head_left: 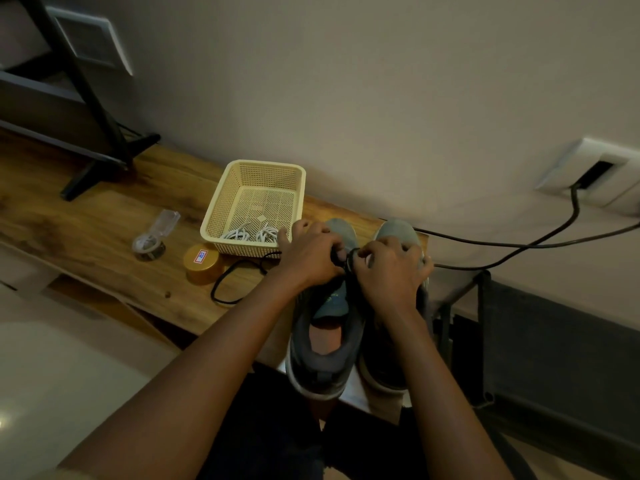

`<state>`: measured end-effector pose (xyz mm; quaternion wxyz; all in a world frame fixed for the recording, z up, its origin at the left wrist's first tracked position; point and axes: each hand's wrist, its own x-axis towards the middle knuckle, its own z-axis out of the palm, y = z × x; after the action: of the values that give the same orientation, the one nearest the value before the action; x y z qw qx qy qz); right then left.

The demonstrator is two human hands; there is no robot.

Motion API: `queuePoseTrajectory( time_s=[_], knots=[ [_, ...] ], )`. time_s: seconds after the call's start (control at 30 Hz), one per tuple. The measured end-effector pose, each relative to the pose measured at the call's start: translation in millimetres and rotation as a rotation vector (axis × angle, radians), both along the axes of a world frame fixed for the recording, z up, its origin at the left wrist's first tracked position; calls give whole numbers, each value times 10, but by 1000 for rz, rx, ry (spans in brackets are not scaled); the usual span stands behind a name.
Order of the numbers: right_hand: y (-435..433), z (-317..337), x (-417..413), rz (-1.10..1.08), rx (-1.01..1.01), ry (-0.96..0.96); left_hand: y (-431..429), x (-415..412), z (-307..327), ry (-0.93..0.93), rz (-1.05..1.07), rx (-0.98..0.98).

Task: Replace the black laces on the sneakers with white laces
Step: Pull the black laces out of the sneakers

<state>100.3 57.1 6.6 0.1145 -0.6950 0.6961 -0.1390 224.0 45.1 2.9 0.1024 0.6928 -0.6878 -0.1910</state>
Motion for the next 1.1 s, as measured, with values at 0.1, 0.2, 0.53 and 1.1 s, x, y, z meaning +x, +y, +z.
queuePoseTrajectory(
  time_s=[0.1,0.2,0.53,1.1],
  knots=[
    [3,-3,16,71,74,21,-5,-41,-7,-18,14,-9],
    [-17,9,4,96,96,-26,-14,-67,-14,-34,22,-15],
    [-27,117,-125,9,-11,84,-22,-53,-49,-43,23,-40],
    [19,22,2,108,-10,99,-25,-57,-43,91,72,-49]
  ],
)
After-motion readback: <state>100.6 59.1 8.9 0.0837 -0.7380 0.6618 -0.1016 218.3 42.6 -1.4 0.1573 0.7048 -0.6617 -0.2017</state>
